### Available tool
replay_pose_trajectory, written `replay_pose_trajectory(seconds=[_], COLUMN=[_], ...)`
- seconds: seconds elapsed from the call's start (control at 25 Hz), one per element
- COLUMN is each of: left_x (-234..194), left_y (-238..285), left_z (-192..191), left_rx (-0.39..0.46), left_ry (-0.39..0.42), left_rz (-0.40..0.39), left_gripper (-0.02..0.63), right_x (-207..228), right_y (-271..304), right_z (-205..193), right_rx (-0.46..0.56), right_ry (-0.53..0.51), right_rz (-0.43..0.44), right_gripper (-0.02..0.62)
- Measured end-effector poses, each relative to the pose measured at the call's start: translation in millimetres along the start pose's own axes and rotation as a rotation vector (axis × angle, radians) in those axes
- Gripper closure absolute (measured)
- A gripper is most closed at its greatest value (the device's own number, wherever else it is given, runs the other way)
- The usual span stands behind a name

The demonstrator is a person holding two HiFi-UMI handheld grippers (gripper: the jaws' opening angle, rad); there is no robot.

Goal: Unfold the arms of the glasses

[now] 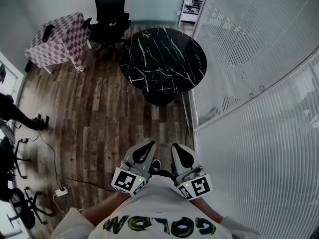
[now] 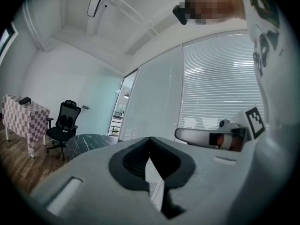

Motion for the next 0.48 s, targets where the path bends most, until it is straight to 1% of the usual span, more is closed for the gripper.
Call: replay_pose_trajectory(seconds=[0.32, 0.48], left_x=[24, 37], left_y=[21, 32], left_z=[-3, -6], left_rx=[-0.019, -0.033], left_ry=[0.018, 0.018], left_rz=[-0.006, -0.015], left_gripper=[0.604, 0.604], right_x=[23, 37], right_y=[-20, -31], right_z=[5, 6], right_rx=[0.014, 0.022], right_ry=[0.009, 0.026], right_rz=[0.010, -0.003], right_gripper=[0.594, 0.594])
Point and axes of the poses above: the fingertips, and each gripper's own axes: y forward along the fingers, x to its right, z out of its top, the point moved 1 cm from there along -y, backward along the fingers, and after that the axes turned 4 degrees about y, right-handed, at the moved point
